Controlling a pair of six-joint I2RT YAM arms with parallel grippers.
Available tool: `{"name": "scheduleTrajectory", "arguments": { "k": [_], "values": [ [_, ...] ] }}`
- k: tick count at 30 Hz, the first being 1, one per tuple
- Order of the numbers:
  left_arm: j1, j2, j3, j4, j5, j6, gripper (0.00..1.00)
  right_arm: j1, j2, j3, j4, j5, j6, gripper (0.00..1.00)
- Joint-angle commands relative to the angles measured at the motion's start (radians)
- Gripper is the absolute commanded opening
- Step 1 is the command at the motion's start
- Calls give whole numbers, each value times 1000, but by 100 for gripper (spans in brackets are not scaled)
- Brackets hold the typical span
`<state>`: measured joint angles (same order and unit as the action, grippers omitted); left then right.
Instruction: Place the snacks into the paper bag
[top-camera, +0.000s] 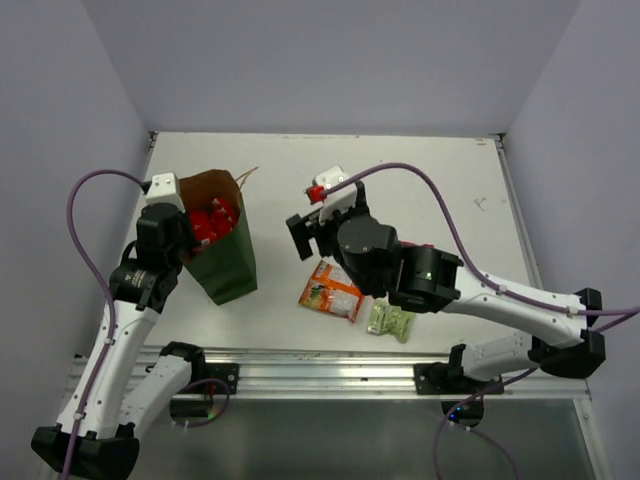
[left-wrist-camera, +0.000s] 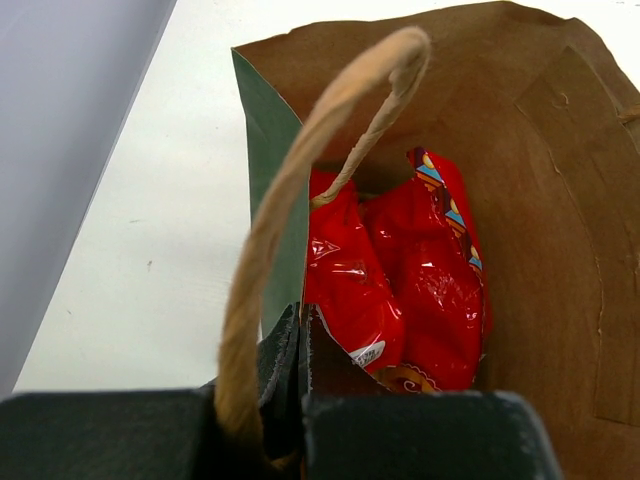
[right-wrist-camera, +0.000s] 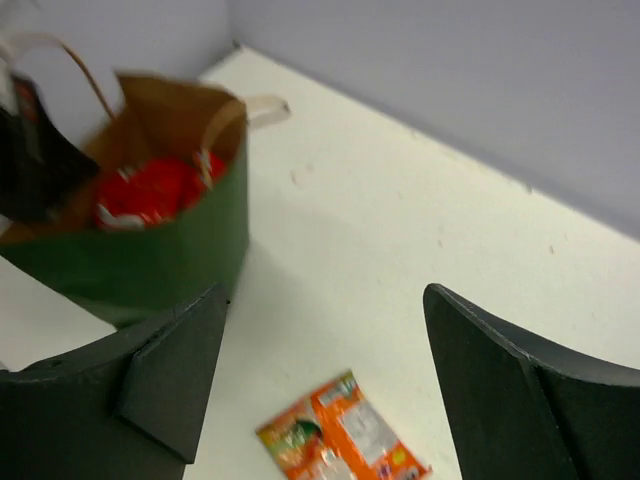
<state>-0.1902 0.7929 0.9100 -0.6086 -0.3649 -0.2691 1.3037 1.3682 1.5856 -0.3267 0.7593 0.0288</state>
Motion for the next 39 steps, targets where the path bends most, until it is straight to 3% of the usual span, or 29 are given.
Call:
{"name": "scheduleTrajectory", "arguments": {
  "k": [1,8,18,23,24,26,28,29,34,39],
  "values": [
    [3,3,1,13,32,10,0,-23,-10,-246,-113,66,216,86],
    [3,9,32,-8,37,16,0,-214,-37,-564,-29,-159,373,89],
    [3,-6,66,-51,9,28,0,-327,161,-705,124,-579,425,92],
    [3,-17,63,-63,-3,27,0,-328,238,-716,101,-653,418,91],
    [3,-18,63,-63,-6,24,0,-327,247,-725,106,-658,419,86],
    [3,-20,63,-65,-8,24,0,-327,270,-749,106,-666,422,62],
    [3,-21,66,-66,-11,24,0,-328,279,-757,95,-670,425,17],
    [3,-21,64,-68,-11,24,0,-327,270,-750,83,-654,428,0],
    [3,-21,61,-66,-3,25,0,-327,129,-583,-112,-485,347,0],
    [3,-23,66,-66,-2,25,0,-328,104,-102,-294,-344,241,0]
  ]
}}
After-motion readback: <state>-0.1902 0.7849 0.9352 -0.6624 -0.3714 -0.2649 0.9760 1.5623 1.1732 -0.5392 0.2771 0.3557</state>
